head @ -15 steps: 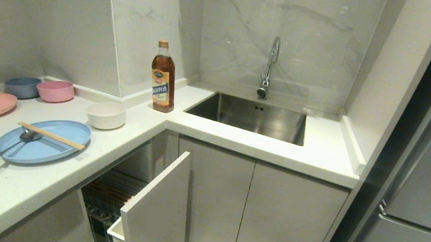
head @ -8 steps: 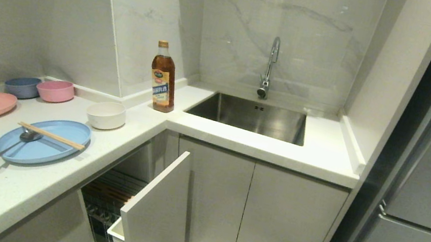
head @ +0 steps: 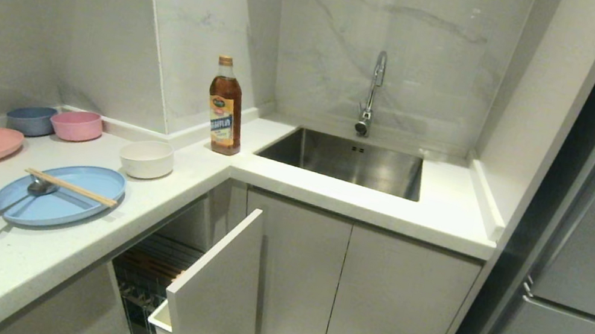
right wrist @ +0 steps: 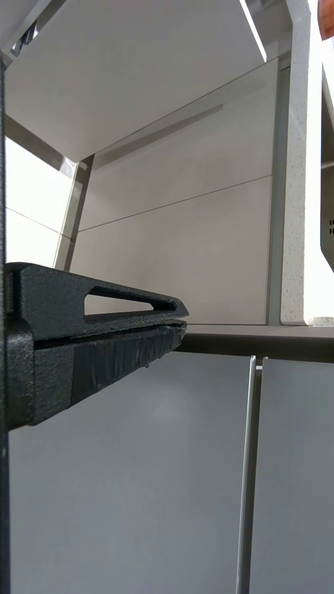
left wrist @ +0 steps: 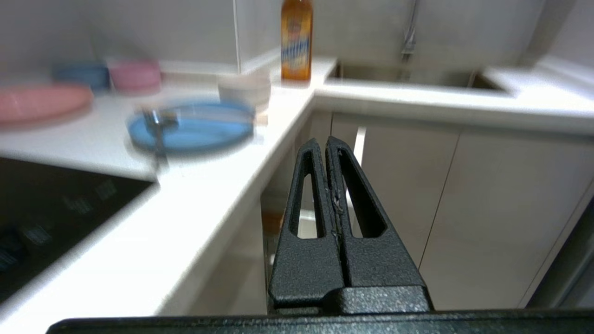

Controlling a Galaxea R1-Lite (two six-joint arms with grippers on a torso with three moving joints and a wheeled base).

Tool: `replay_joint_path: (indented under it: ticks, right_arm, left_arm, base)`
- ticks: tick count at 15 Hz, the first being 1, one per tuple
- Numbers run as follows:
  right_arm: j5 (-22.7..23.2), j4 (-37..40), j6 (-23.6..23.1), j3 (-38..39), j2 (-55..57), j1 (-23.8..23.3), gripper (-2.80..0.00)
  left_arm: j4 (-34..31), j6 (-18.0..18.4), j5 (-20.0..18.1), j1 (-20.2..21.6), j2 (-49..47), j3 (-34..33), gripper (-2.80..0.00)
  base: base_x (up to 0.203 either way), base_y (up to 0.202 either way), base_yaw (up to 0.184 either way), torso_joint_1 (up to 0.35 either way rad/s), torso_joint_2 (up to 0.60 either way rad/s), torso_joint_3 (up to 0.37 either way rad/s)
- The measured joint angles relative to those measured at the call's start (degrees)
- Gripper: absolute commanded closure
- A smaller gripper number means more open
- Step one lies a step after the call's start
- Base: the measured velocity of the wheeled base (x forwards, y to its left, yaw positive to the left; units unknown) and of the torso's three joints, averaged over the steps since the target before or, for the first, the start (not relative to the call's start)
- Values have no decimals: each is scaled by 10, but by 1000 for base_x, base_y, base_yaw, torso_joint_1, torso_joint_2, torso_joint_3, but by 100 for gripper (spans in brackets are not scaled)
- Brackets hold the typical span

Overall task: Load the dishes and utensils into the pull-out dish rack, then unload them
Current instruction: Open the cupboard

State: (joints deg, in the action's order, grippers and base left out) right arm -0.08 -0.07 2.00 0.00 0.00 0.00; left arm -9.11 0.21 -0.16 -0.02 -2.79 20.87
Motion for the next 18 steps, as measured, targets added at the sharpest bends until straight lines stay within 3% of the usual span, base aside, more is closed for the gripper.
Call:
replay_joint_path:
  ticks: [3,9,13,18]
  right_arm:
    - [0,0,0,0,0,0,0]
    - [0,0,0,0,0,0,0]
    - [0,0,0,0,0,0,0]
    - [0,0,0,0,0,0,0]
  left_arm:
    - [-42,0,-17,-4,-92,147,0]
    - [-53,-7,-18,-48,-376,370,0]
    - [-82,-6,-16,-90,-569,455,0]
    - [-188,-6,-16,-109,-788,545,0]
  base:
    - [0,0,0,0,0,0]
    - [0,0,0,0,0,0]
    - [0,0,0,0,0,0]
    - [0,0,0,0,0,0]
